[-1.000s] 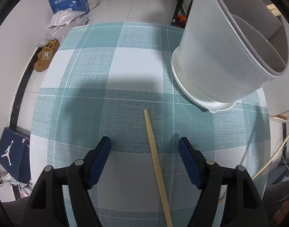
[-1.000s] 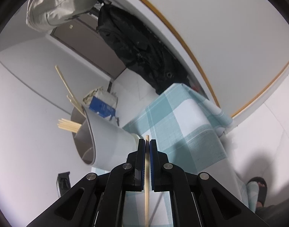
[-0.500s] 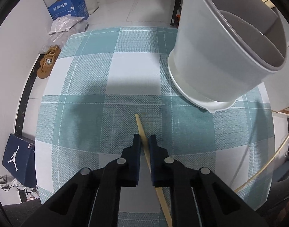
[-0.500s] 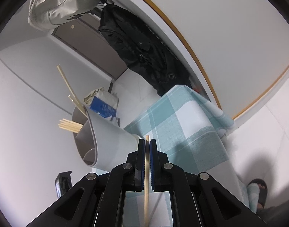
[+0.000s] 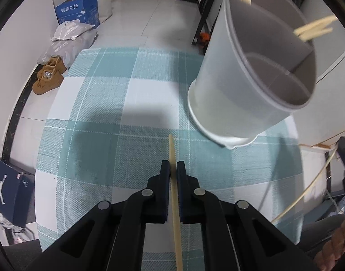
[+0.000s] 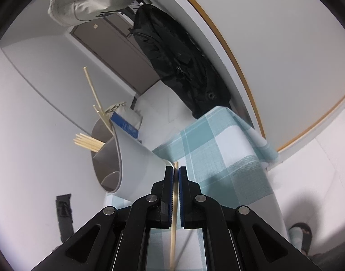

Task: Organize utensils
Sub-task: 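Carry both held chopsticks up above the holder opening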

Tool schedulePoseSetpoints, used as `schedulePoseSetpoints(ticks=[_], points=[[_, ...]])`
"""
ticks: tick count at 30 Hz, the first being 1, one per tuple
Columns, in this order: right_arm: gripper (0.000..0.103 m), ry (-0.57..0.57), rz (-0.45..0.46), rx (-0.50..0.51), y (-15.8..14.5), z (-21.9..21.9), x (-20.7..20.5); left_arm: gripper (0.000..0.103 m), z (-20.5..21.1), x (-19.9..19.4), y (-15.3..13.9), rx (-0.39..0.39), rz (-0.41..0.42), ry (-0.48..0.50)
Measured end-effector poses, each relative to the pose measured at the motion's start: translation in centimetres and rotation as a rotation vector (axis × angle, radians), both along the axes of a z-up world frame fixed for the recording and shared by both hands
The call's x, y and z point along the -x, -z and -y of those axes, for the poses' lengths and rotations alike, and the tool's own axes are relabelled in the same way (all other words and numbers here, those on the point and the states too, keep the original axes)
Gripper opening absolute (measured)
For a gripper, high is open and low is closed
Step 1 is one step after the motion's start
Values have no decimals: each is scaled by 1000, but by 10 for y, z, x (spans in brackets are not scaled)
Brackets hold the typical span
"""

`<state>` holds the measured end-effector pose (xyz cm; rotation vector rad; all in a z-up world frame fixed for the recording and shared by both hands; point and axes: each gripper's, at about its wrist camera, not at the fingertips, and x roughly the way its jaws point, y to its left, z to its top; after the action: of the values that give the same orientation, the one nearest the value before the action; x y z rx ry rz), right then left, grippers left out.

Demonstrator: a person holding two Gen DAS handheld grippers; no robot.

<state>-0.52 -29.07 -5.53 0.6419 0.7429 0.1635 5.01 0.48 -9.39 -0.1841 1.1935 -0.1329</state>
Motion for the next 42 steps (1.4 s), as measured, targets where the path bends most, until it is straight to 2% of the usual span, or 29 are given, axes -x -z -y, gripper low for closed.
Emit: schedulePoseSetpoints(ticks=[5,11,16,25,42], points=[[4,-2,20,12,-4,-2,4,2,-9,8,-21,71,85,-39],[4,-48,76,58,-15,-14,11,2,-11,28,-53,89,254,-70],[4,-117,153,130,-29,-33,21,2,-9,42,-68,96,345,-56],[3,-193,245,231,-44,-64,39,2,-12,55,-83,85,394,7],[3,-215,311,259,-69,-86,46,1,-2,57,-113,89,429,101]])
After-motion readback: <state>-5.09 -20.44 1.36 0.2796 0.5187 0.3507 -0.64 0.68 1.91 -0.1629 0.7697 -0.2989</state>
